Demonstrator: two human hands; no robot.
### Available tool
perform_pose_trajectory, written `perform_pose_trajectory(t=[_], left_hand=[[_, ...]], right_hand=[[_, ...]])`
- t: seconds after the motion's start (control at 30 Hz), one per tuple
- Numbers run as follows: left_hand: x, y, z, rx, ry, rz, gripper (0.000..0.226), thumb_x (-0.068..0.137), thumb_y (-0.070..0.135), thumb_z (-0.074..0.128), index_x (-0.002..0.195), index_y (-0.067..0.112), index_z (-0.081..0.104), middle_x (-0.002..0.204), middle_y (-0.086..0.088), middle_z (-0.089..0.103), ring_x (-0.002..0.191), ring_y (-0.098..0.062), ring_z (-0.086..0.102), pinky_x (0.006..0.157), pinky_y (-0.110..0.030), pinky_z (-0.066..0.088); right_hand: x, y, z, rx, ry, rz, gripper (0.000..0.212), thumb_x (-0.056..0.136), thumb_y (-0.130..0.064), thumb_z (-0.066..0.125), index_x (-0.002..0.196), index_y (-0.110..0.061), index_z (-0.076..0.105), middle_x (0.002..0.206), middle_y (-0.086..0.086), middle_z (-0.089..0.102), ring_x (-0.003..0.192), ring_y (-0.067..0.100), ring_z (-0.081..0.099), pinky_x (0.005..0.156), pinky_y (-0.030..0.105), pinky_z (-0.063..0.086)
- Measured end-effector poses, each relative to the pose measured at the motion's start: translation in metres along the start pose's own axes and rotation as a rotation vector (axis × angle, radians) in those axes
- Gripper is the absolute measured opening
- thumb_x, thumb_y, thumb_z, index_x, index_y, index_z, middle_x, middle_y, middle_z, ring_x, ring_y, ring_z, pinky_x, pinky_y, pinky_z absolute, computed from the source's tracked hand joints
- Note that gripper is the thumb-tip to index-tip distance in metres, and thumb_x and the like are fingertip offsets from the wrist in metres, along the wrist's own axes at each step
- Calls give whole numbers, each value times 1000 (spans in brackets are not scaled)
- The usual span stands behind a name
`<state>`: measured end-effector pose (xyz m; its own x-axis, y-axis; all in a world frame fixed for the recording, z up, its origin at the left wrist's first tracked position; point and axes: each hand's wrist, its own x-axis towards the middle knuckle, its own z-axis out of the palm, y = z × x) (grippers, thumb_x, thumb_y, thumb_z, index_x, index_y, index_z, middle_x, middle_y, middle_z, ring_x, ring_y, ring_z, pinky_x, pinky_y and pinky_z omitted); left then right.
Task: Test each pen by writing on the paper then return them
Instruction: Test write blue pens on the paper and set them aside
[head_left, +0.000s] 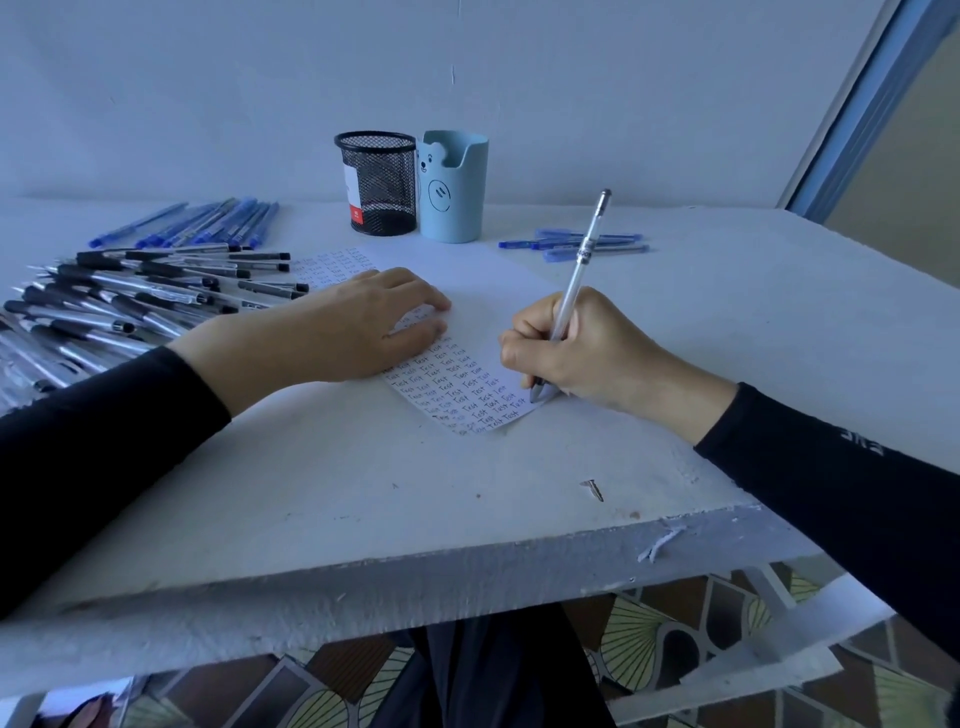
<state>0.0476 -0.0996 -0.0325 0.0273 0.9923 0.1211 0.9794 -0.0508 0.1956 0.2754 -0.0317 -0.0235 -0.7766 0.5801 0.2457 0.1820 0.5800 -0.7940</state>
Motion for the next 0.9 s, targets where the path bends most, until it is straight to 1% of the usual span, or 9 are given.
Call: perform_pose_trajectory(t=[0.13,0.23,0.33,0.43,0.5,0.6,0.67,0.8,0.9], left_hand=[[-4,3,0,-89,40,-35,60,82,72,34,125,37,55,130,10,54,122,-14,48,106,-44,39],[-7,19,-5,-137,148,8,29,90,46,53,113,34,65,119,12,61,110,-10,56,97,-33,45],[-14,66,-9,-129,221,119,22,93,38,53,107,33,69,110,15,66,99,0,58,79,-18,44],[-21,121,-3,-191,232,215,20,94,39,54,101,33,71,100,17,69,92,5,58,81,-30,51],[-21,156,3,-222,266,259,23,91,45,51,97,35,71,94,20,68,89,7,60,79,-34,53],[-19,210,16,-333,312,347,25,86,43,48,92,34,71,88,19,67,83,5,62,75,-33,55],[-19,245,28,-402,305,427,22,89,39,50,90,31,71,86,15,68,81,2,63,74,-33,54],[-22,300,67,-492,185,556,22,90,36,52,89,24,71,85,12,69,79,1,63,74,-28,53],[-20,327,105,-508,67,624,23,92,36,52,88,23,71,85,12,69,78,-1,63,71,-29,53]], right_hand=[[-3,-4,-5,60,64,38,46,90,-6,57,47,-11,41,53,8,55,42,2,47,45,20,34],[-16,-9,-14,127,147,-2,44,93,-8,57,50,-2,47,51,2,58,39,6,41,43,20,33],[-45,-13,-29,162,280,-55,42,97,-10,56,57,1,49,47,-6,56,39,4,41,44,19,33],[-86,-11,-49,175,428,-63,42,99,-9,52,64,14,52,40,-10,50,38,5,38,45,21,32],[-120,-4,-62,173,549,-49,43,99,-9,52,63,15,53,38,-9,47,38,5,37,45,20,32],[-175,10,-72,149,717,-20,45,99,-11,54,59,10,52,41,5,46,38,7,35,43,17,30],[-212,21,-73,129,806,34,45,98,-12,55,55,3,53,46,21,40,38,9,33,43,16,30],[-279,56,-63,110,933,202,45,98,-15,58,54,-7,59,42,5,34,40,16,30,43,22,26],[-318,88,-47,122,1049,293,44,97,-31,60,62,-5,64,49,15,48,46,27,43,49,29,35]])
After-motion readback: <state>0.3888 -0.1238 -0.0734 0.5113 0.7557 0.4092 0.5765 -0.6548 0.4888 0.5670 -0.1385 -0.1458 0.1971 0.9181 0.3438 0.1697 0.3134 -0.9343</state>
